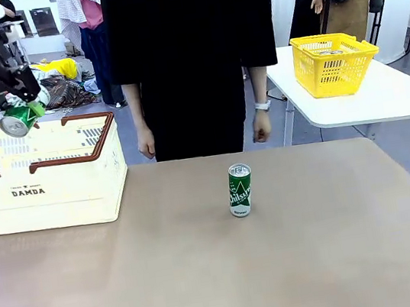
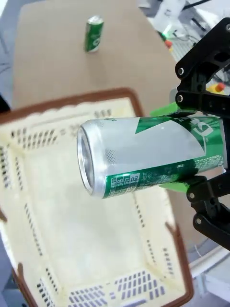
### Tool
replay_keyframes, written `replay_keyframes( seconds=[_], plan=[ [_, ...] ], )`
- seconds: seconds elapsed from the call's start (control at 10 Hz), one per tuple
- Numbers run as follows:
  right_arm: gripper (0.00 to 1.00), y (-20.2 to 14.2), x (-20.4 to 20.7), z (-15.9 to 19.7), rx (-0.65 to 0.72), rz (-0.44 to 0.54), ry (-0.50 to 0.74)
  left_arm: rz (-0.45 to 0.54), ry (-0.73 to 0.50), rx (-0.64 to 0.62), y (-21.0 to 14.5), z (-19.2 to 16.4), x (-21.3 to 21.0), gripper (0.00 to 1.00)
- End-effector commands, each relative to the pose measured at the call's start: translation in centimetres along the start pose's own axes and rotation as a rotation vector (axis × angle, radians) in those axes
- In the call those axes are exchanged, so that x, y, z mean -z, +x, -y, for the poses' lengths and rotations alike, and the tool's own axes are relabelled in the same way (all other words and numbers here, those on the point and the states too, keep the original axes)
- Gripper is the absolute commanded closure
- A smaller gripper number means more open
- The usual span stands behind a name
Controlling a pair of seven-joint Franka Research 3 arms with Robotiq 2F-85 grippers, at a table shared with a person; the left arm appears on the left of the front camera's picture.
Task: Place the drinks into the Shopping basket.
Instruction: Pick up one drink and place it into the Shopping basket.
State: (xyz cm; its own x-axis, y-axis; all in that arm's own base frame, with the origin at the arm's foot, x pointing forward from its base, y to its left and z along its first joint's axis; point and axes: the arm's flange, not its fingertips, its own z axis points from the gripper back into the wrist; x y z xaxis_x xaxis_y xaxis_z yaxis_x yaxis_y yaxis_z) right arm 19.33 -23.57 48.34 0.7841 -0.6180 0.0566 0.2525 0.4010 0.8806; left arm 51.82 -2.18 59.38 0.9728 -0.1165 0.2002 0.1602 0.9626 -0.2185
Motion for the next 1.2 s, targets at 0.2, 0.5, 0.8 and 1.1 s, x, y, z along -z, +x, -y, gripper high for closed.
replay_keyframes(
  seconds=[0.2,0.5,0.8,1.1],
  plan=[
    [0.0,0.0,-0.1,-0.1,-0.022,0.002,0.013,-0.032,0.132,-0.088,1.1,-3.3,3.7,1.0],
    [0.0,0.0,-0.1,-0.1,-0.022,0.002,0.013,-0.032,0.123,-0.08,1.4,-4.4,4.7,1.0],
    [0.0,0.0,-0.1,-0.1,-0.022,0.002,0.013,-0.032,0.123,-0.08,1.4,-4.4,4.7,1.0],
    [0.0,0.0,-0.1,-0.1,-0.022,0.002,0.013,0.005,0.086,-0.092,4.2,-5.6,6.5,1.0]
  ],
)
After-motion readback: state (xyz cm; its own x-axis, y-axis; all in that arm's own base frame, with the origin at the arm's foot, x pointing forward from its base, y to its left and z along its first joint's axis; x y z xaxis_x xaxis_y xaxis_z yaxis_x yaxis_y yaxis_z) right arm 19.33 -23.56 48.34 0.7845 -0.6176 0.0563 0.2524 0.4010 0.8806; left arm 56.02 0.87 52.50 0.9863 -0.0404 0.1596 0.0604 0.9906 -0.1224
